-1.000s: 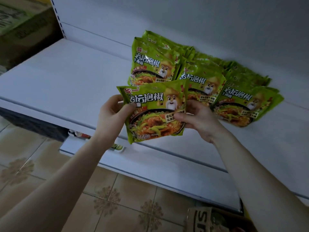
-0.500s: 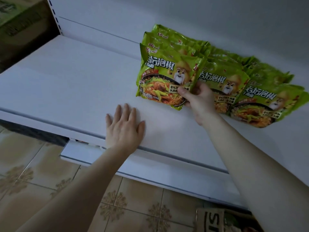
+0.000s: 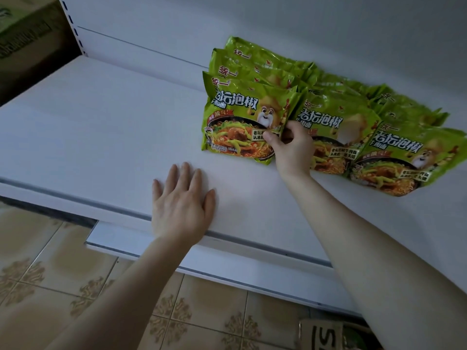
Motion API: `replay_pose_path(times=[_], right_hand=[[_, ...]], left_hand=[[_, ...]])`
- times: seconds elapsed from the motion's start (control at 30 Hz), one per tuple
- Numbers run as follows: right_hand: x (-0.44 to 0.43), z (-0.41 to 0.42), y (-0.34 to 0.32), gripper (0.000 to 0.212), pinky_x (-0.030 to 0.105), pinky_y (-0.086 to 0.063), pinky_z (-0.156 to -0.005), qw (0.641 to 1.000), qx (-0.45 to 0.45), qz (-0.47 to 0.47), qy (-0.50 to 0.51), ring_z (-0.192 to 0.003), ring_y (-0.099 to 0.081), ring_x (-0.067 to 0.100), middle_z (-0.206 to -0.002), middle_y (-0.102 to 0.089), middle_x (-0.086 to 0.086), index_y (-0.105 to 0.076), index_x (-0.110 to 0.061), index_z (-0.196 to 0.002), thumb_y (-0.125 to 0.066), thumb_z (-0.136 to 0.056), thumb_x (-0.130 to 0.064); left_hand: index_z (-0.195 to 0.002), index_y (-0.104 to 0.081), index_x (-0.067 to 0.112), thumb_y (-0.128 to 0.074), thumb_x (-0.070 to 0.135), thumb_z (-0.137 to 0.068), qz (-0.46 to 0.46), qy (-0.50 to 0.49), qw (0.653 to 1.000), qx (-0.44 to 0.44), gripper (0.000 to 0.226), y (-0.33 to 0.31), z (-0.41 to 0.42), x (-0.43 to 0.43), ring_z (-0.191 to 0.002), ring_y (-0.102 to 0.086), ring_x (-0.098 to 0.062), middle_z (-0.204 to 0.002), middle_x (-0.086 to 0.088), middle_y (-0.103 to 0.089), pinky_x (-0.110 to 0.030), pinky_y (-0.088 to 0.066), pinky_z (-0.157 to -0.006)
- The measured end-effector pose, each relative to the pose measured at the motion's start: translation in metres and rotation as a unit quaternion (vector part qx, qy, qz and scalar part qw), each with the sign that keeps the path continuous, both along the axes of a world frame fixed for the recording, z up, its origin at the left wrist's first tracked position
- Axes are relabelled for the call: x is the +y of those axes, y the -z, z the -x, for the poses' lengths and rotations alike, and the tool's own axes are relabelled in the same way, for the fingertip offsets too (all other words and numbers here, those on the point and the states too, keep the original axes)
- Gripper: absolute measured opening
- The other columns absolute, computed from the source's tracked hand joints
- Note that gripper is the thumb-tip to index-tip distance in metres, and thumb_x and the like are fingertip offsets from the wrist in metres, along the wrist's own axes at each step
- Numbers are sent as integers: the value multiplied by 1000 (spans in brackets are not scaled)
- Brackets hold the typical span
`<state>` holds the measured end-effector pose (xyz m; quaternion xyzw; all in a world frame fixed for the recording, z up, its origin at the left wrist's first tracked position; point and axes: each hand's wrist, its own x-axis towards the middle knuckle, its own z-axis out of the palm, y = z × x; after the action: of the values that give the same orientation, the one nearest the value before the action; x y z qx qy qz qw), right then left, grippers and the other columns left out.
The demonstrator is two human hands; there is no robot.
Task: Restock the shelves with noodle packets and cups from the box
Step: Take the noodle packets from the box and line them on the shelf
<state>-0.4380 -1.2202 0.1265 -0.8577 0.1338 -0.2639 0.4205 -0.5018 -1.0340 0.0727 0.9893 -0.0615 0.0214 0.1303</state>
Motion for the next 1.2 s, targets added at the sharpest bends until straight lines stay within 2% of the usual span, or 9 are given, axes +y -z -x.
replay_pose_path(times=[0.27, 0.4, 0.47, 0.57, 0.8, 0.97, 1.03, 1.1, 1.2], right_hand=[[3, 7, 8, 38, 17, -39, -73, 999, 24, -27, 19, -89, -55, 16, -104, -63, 12, -56, -1, -109, -71, -79, -19], [10, 17, 19, 63, 42, -48, -92, 999, 47, -7, 6, -109, -55, 28, -119, -56, 13, -45, -2, -124, -76, -73, -21], [13, 19, 24, 69, 33, -42, -98, 997, 72, 5, 5, -116, -50, 27, -126, -51, 14, -39, -2, -131, -75, -74, -20], [15, 19, 25, 66, 18, -31, -89, 995, 98, 23, 24, -123, -44, 25, -134, -45, 13, -35, -2, -135, -69, -80, -16], [12, 31, 22, 50, 35, -45, -95, 992, 120, 36, 9, -115, -51, 28, -125, -53, 15, -44, -1, -127, -63, -85, -19], [-5, 54, 0, 31, 27, -39, -86, 980, 161, 105, -54, -113, -53, 25, -120, -60, 12, -54, -1, -119, -53, -91, -16], [-12, 64, -12, 32, 29, -41, -90, 981, 156, 98, -63, -113, -54, 24, -120, -60, 11, -56, -2, -119, -53, -90, -15], [-21, 77, -21, 28, 28, -42, -89, 981, 153, 96, -66, -110, -56, 23, -116, -62, 11, -59, -2, -114, -54, -90, -15], [-37, 103, -33, 26, 20, -39, -85, 979, 166, 98, -62, -111, -56, 19, -116, -63, 9, -61, -5, -112, -55, -90, -19]], left_hand=[[-134, -38, 18, -10, 53, -85, -7, 0, 1000, -5, 66, 1, 0, 1, -141, -17, -27, -150, -5, -29, -49, -17, -108], [-134, -37, 19, -12, 52, -87, -13, 1, 1000, 0, 63, 2, 0, 1, -141, -16, -27, -151, -5, -28, -48, -16, -108], [-132, -38, 19, -13, 52, -87, -16, 2, 1000, -6, 61, 2, -1, 1, -141, -17, -27, -150, -5, -29, -48, -18, -108], [-129, -40, 18, -15, 51, -88, -16, 5, 1000, -6, 59, 3, -2, 1, -140, -19, -28, -148, -5, -31, -49, -21, -106], [-134, -36, 16, -19, 48, -94, -24, 19, 999, 14, 54, 0, -3, 2, -141, -14, -27, -151, -6, -26, -49, -18, -109], [-140, -33, 8, -31, 40, -96, 18, 67, 997, 21, 54, -20, 8, -1, -142, -17, -23, -151, -9, -29, -45, -10, -114], [-133, -47, 6, -41, 34, -95, 37, 116, 992, -16, 47, -32, 26, -8, -134, -37, -25, -138, -12, -48, -44, -21, -112], [-106, -66, 4, -45, 32, -89, 51, 174, 980, -87, 39, -41, 44, -19, -103, -64, -28, -103, -12, -70, -48, -43, -96], [-84, -70, 4, -44, 31, -84, 96, 228, 963, -108, 37, -50, 70, -36, -71, -68, -27, -74, -8, -71, -41, -54, -77]])
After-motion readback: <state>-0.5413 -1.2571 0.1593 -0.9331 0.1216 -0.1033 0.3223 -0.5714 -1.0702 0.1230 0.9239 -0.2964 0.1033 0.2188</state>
